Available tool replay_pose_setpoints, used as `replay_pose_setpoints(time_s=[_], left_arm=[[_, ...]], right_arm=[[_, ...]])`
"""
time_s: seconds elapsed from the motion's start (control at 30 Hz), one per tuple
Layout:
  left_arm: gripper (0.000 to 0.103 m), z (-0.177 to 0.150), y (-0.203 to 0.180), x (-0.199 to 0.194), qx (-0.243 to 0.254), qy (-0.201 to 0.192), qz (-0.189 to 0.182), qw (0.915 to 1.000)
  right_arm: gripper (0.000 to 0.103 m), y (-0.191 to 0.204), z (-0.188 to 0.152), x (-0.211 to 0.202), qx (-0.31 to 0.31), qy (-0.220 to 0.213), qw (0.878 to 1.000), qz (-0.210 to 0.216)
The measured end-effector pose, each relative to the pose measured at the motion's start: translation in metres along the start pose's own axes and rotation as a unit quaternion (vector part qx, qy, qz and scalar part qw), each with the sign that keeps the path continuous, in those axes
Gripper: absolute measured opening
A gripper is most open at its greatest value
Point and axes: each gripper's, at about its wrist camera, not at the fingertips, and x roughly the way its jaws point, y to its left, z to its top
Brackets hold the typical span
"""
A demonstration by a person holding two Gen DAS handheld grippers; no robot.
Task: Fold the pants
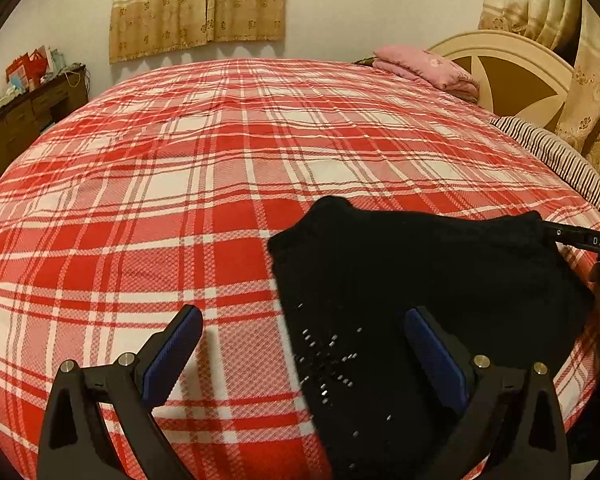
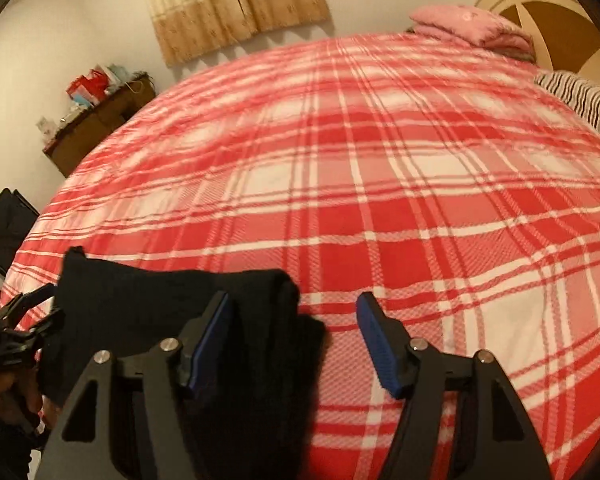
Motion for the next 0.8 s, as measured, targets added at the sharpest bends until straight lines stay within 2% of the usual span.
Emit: replay_pose_setpoints(time_s=[0.13, 0.2, 0.33, 0.53, 0.7, 0.8], left_arm=[[0.102, -0.002, 0.004, -0.010, 0.005, -0.006, 0.004, 1.0000], [0.102, -0.002, 0.002, -0.012, 0.009, -0.007, -0.015, 0.9998], [0.102, -0.006, -0.001, -0.002, -0.004, 0.009, -0.037, 0.9993], [0.102, -0.009, 0.002, 0.007, -0.029, 0.006, -0.042, 0.9987], [0.102, -0.005, -0.004, 0.009, -0.029, 0.009, -0.039, 0.9988], [0.102, -0.004, -0.006, 0.010, -0.027, 0.008, -0.042, 0.9987]], right_arm=[[0.068, -0.012, -0.009, -0.015, 0.014, -0.013, 1.000, 0.011], [0.068, -0.021, -0.016, -0.026, 0.031, -0.017, 0.998, 0.048], [0.068, -0.034, -0.031, -0.027, 0.075, 0.018, 0.991, 0.110], [0.068, -0.030, -0.042, -0.030, 0.064, 0.028, 0.989, 0.131], [0.069, -0.024, -0.043, -0.026, 0.061, 0.018, 0.989, 0.132], [0.061, -0.023, -0.041, -0.021, 0.067, 0.019, 0.983, 0.169]])
